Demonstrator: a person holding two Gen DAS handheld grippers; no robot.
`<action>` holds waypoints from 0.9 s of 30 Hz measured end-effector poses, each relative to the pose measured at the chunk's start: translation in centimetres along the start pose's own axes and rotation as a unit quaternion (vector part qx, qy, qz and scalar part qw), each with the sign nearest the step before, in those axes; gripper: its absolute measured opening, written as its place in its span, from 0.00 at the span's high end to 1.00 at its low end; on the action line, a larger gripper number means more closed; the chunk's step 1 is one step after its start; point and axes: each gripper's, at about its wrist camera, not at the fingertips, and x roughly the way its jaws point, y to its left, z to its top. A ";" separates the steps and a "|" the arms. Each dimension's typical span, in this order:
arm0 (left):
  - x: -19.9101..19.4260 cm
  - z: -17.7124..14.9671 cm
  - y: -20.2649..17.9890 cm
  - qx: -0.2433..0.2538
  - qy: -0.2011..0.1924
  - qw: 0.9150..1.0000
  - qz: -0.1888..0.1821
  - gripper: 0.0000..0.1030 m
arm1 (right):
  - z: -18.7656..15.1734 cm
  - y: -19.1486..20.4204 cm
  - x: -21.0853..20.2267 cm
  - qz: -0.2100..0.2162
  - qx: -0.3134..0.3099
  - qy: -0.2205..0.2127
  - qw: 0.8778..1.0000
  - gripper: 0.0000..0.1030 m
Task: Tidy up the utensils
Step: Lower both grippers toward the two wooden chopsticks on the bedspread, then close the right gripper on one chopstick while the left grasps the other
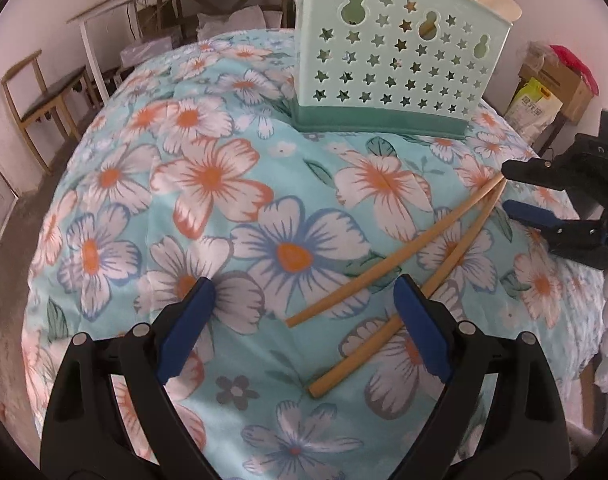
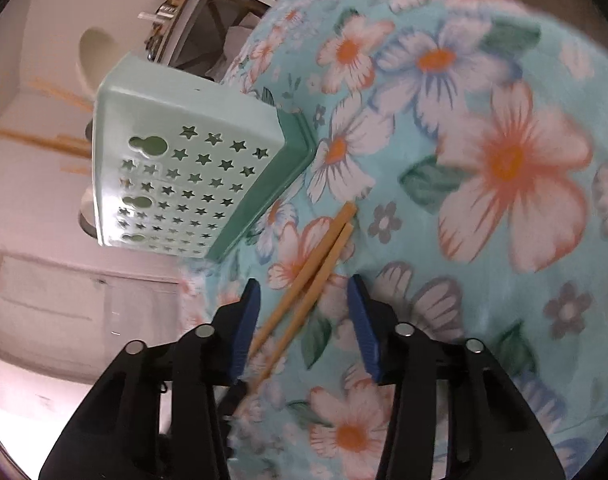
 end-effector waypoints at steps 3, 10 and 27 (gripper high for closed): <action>-0.2 -0.1 0.2 -0.005 0.010 1.000 -0.018 0.16 | -0.4 -0.6 0.6 0.013 0.019 0.016 1.000 0.65; -0.5 -0.3 0.0 -0.010 0.015 0.999 -0.036 0.16 | -1.4 0.8 2.2 0.001 -0.002 0.020 1.000 0.68; -4.6 0.7 0.2 -0.014 -0.058 0.993 -0.100 0.16 | -1.7 -1.3 -1.6 -0.013 -0.053 0.024 0.998 0.88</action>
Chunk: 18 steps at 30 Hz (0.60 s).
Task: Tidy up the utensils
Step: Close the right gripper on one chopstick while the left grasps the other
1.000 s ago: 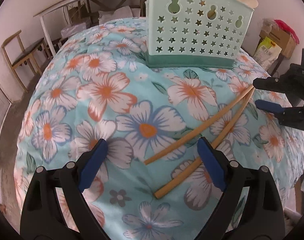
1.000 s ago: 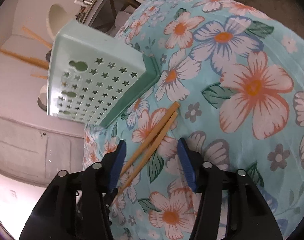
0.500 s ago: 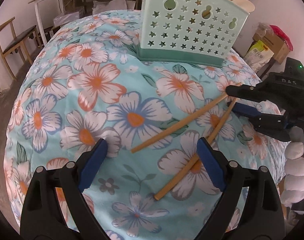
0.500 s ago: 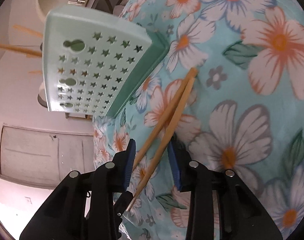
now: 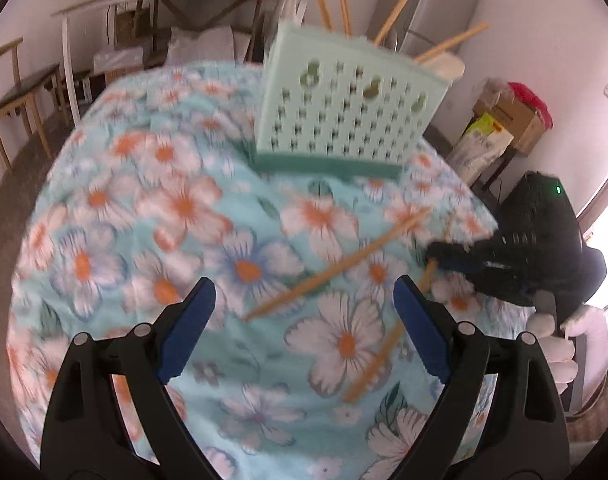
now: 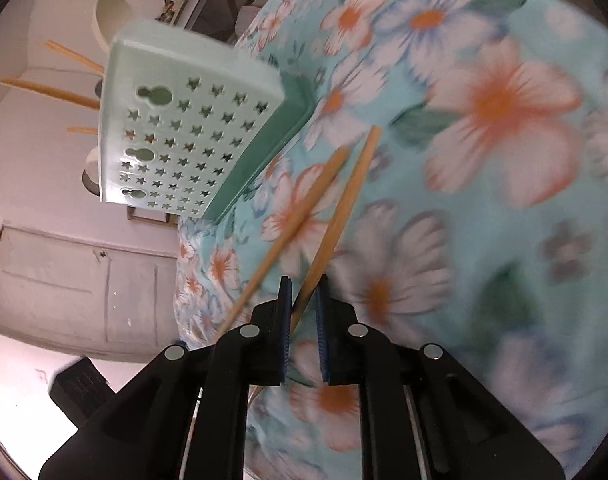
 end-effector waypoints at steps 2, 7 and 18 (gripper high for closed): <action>0.2 0.8 -0.4 0.015 -0.002 1.000 0.003 0.16 | 0.6 -0.7 -1.2 -0.007 -0.009 -0.002 1.000 0.88; 2.5 2.2 -2.7 0.072 0.025 0.997 0.000 0.24 | 1.3 -2.9 -2.8 -0.001 0.002 -0.008 1.000 0.88; 9.4 2.1 -7.6 0.219 0.101 0.969 0.057 0.68 | 1.3 -3.2 -2.0 0.014 -0.013 -0.007 1.000 0.87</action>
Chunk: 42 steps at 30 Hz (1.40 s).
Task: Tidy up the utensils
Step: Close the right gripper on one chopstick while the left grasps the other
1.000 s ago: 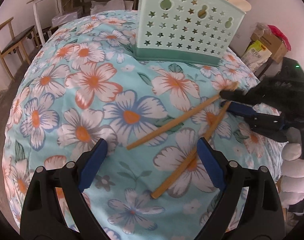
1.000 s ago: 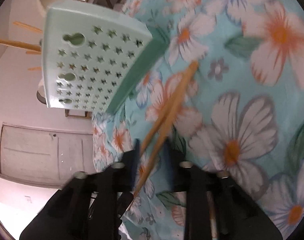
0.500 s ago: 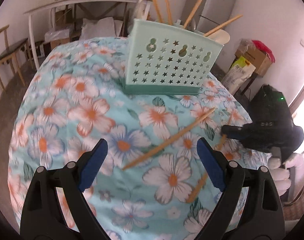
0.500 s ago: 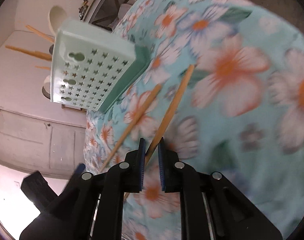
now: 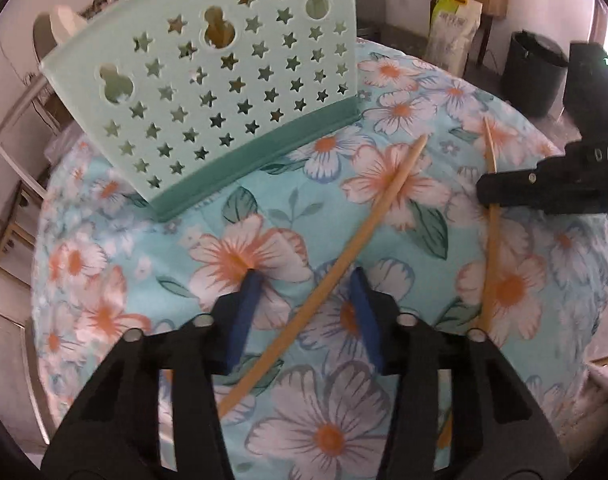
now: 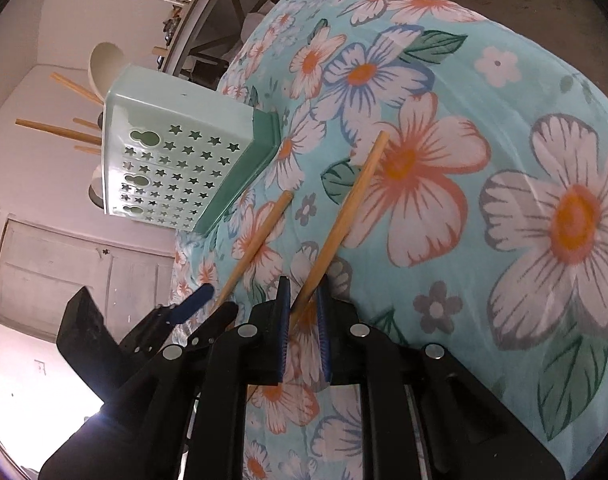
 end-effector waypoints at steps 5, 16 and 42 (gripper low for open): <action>-0.6 -0.2 0.2 -0.013 0.008 1.000 -0.012 0.93 | 0.0 0.1 0.2 0.011 -0.007 0.007 1.000 0.87; -4.5 -5.8 1.4 -0.083 0.026 0.996 -0.016 0.95 | -2.7 2.5 2.0 0.020 -0.049 0.060 0.997 0.87; -0.8 -2.0 6.8 -0.194 0.043 0.979 -0.043 0.65 | -0.3 2.5 2.0 -0.001 -0.025 0.047 0.999 0.71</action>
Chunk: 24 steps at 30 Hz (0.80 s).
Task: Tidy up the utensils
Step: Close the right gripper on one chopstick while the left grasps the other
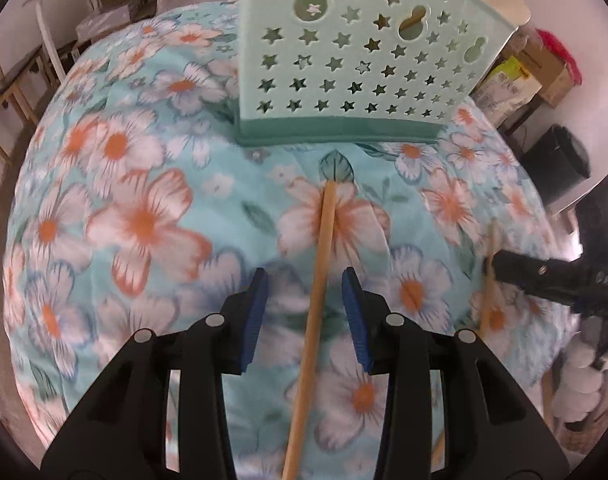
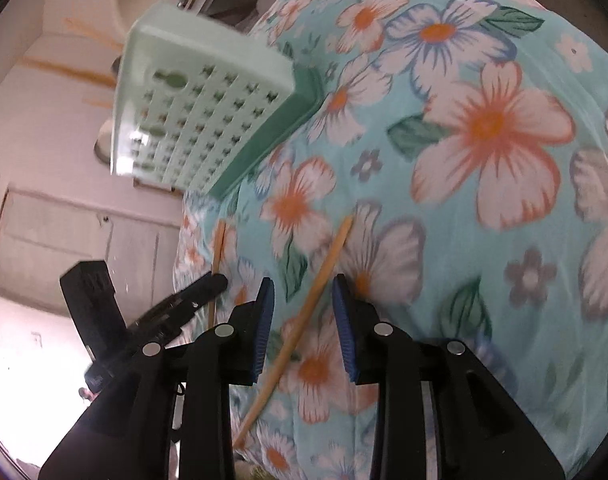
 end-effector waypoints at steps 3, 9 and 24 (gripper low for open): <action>0.7 0.7 -0.8 0.015 -0.008 1.000 0.026 0.65 | 0.8 0.0 0.3 -0.004 0.002 -0.007 1.000 0.72; 1.2 1.2 -2.2 0.038 -0.022 0.997 0.068 0.72 | 1.1 0.8 0.9 -0.034 -0.014 -0.025 0.999 0.80; 1.2 1.1 -3.3 0.039 -0.034 0.995 0.087 0.76 | 0.8 4.7 2.6 -0.136 -0.087 -0.044 0.986 0.86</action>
